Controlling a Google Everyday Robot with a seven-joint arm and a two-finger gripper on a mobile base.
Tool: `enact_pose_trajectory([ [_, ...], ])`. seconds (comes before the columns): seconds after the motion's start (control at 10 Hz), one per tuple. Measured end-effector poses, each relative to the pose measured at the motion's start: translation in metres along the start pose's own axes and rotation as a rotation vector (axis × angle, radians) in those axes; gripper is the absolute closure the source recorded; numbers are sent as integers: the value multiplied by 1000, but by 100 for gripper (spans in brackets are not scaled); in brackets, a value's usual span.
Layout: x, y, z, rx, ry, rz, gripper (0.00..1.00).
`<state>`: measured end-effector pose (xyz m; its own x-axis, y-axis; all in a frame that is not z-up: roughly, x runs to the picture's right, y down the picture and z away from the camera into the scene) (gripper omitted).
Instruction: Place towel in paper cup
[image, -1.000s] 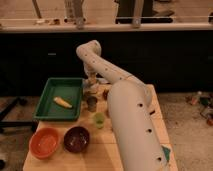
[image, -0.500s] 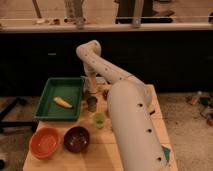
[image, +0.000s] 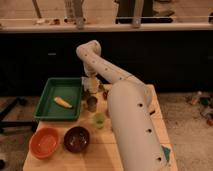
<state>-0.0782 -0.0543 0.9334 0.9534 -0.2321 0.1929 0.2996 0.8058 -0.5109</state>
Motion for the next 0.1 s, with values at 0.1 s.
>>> enact_pose_trajectory([
  [0.1, 0, 0, 0, 0, 0, 0, 20],
])
